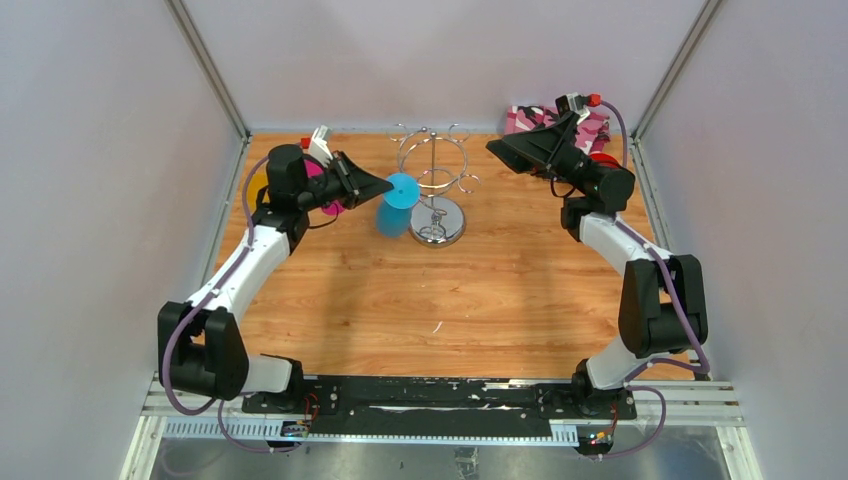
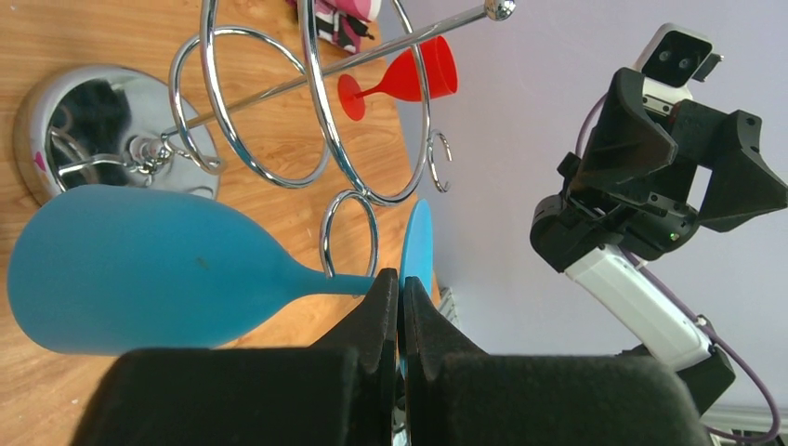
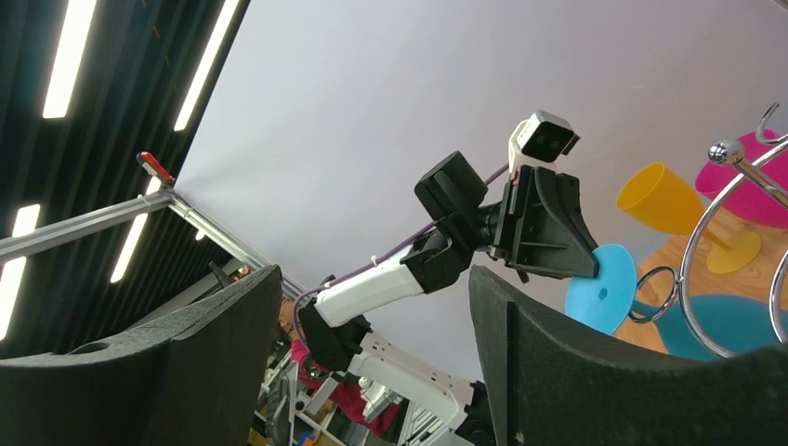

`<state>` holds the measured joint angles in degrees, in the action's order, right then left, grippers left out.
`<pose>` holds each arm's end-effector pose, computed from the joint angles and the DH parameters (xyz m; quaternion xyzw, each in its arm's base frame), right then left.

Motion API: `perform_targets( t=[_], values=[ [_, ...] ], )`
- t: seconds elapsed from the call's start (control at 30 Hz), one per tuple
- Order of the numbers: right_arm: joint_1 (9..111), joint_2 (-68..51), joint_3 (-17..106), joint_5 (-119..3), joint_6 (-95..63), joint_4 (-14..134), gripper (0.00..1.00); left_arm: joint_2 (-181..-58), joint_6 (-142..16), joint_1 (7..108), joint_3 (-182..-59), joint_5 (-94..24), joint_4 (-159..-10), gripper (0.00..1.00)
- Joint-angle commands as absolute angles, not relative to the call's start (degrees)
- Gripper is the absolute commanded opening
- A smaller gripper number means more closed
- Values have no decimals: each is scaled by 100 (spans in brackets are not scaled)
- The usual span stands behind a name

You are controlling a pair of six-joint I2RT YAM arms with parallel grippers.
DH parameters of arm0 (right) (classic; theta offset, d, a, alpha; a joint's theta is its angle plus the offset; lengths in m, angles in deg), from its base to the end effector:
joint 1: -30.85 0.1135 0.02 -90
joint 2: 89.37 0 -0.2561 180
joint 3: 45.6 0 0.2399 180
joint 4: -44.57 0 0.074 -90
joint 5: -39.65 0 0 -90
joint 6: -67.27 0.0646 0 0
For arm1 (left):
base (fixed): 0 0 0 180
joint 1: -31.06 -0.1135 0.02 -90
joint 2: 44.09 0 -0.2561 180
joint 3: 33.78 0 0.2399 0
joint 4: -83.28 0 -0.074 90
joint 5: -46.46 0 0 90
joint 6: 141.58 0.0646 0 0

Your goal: Take the wine glass off the wine glass rack

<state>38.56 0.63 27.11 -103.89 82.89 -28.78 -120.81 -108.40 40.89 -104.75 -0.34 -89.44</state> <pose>0.3020 0.0933 0.3915 -0.0863 0.4960 0.7857 0.3594 0.3056 -0.0978 0.3114 -0.0801 0.7588 -0.5587 0.3252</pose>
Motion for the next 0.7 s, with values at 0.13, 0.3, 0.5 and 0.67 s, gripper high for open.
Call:
perform_targets(
  t=[0.13,0.3,0.5,0.67],
  values=[
    [3772,50,2689,-10423,8319,-3234,78,-11801,-10728,3862,-10389,17,-8780,0],
    [3771,80,2690,-10420,8330,-3233,78,-11532,-10466,3759,-10444,-112,-8348,0],
    [3773,89,2685,-10423,8324,-3235,78,-11252,-10315,3748,-10512,-174,-7935,0],
    [3771,107,2682,-10421,8324,-3235,78,-10757,-9772,3748,-10785,-565,-6952,0]
  ],
)
